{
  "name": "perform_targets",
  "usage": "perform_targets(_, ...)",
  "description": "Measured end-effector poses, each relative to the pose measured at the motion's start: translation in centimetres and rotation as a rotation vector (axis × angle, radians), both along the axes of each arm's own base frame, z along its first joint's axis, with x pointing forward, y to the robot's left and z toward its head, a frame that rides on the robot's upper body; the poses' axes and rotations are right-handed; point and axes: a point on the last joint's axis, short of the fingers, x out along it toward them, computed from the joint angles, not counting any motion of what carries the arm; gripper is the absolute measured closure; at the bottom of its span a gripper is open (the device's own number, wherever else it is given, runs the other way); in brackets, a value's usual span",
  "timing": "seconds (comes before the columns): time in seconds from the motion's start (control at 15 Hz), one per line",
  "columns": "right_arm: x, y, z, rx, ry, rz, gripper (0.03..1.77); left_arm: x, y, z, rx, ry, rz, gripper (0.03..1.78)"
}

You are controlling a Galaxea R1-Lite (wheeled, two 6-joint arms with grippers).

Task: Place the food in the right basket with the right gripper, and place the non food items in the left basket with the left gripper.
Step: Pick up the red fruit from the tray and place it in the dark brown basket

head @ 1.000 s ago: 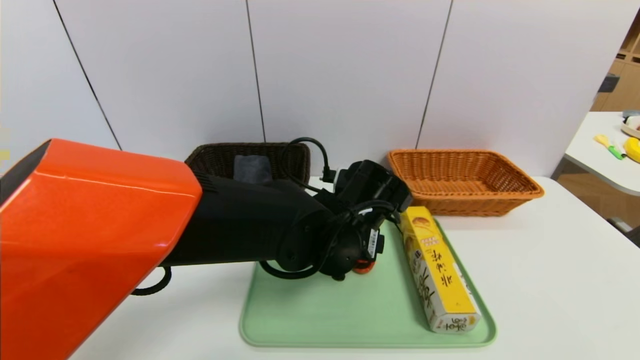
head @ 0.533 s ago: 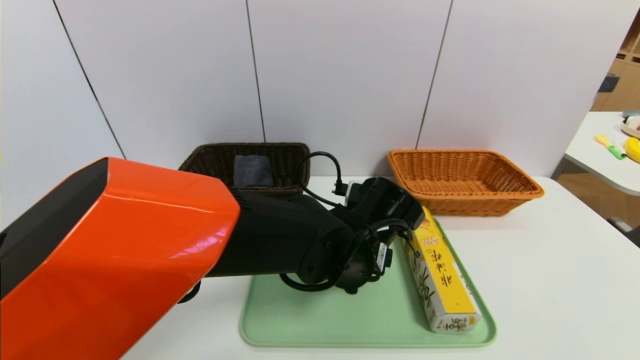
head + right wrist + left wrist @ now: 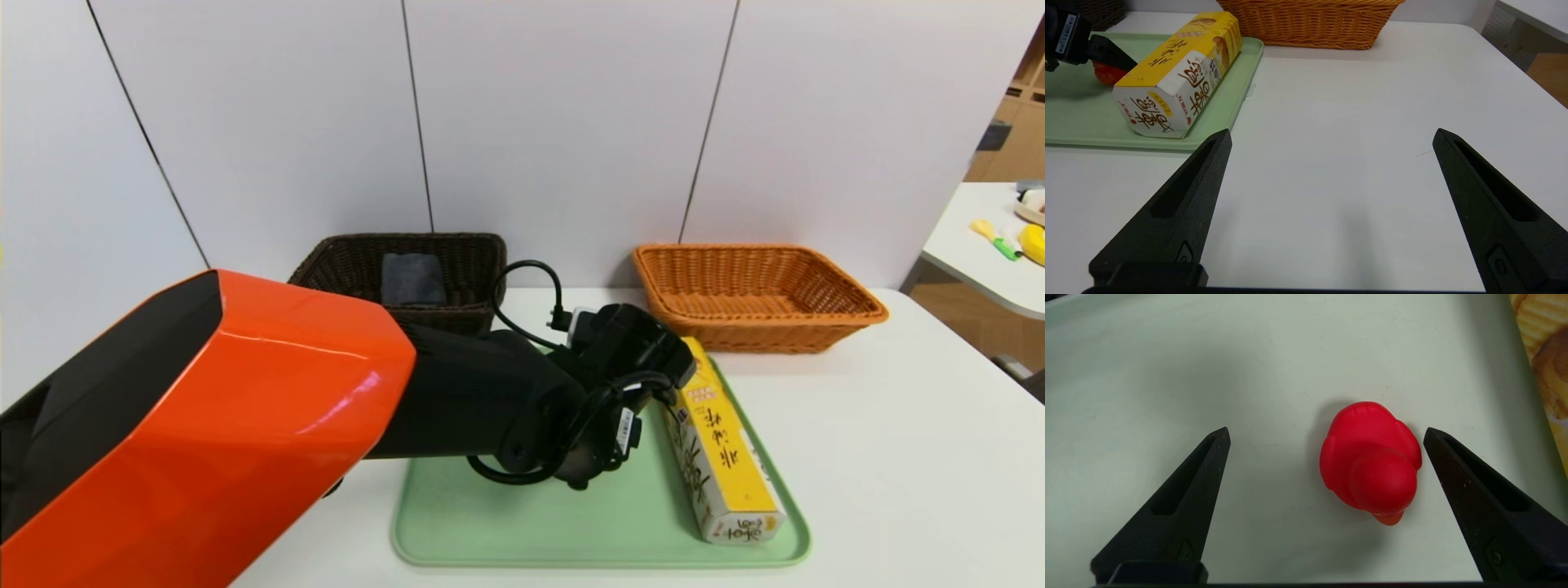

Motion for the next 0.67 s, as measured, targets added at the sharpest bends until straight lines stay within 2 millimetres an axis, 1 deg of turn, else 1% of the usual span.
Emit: perform_targets(0.67,0.0,0.0,0.0,0.0,0.0,0.0,0.1,-0.08,-0.22,-0.47,0.006,0.007,0.0,0.12)
